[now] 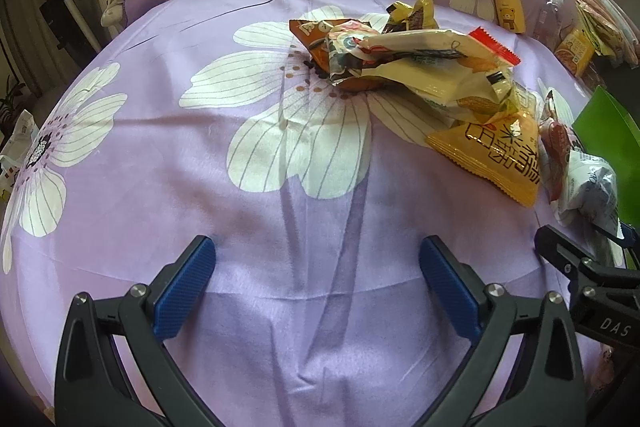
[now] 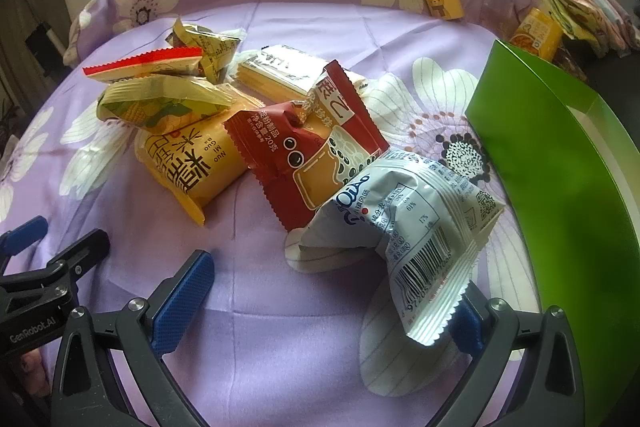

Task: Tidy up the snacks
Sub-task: 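Grasp the white-blue wrapped pastry packet with the right gripper, then carry the white-blue packet over the green box with the right gripper, then open the right gripper to drop the packet into the box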

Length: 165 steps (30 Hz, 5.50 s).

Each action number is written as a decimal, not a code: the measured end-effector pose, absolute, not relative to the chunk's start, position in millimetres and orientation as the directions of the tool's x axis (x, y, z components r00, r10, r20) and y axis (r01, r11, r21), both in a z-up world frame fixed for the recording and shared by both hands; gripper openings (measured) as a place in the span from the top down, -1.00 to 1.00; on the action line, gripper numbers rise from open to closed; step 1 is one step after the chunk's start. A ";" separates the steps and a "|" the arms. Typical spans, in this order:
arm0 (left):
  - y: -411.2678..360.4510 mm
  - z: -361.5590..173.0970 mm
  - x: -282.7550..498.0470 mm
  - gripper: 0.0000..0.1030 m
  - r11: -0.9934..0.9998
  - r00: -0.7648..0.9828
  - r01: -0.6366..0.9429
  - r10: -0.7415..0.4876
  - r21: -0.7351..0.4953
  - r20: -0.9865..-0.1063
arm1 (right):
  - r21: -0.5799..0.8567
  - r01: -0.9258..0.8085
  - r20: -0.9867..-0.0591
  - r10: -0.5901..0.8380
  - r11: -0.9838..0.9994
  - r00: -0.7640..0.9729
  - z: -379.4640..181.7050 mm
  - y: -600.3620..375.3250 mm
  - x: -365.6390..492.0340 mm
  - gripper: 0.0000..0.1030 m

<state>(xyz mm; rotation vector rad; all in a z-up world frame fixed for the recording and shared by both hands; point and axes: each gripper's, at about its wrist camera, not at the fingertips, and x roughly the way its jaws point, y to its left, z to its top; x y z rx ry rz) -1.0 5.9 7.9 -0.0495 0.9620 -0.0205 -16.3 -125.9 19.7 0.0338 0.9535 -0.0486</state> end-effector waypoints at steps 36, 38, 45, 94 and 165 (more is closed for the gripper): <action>-151.2 44.9 2.0 0.26 0.822 0.402 0.237 -0.568 -0.518 -0.718 | 0.388 0.052 -0.840 0.330 0.920 0.431 44.9 -206.3 7.2 -0.02; -156.2 44.0 2.6 0.40 0.825 0.403 0.243 -0.564 -0.510 -0.721 | 0.412 0.036 -0.828 0.358 0.910 0.431 44.8 -206.4 3.5 -0.02; -161.2 52.0 -4.2 0.48 0.840 0.449 0.298 -0.543 -0.454 -0.710 | 0.432 0.050 -0.805 0.360 0.901 0.471 50.1 -211.6 -6.6 0.21; -327.3 93.4 -16.3 0.50 0.616 0.244 0.666 -0.713 -0.420 -0.658 | 0.511 0.389 -0.705 0.115 0.767 0.700 91.9 -375.5 -104.8 0.20; -61.3 124.4 -26.1 -0.72 0.907 0.647 0.249 -0.416 -0.339 -0.639 | 0.294 0.258 -0.570 -0.047 0.920 0.820 137.5 -282.5 -86.5 -0.68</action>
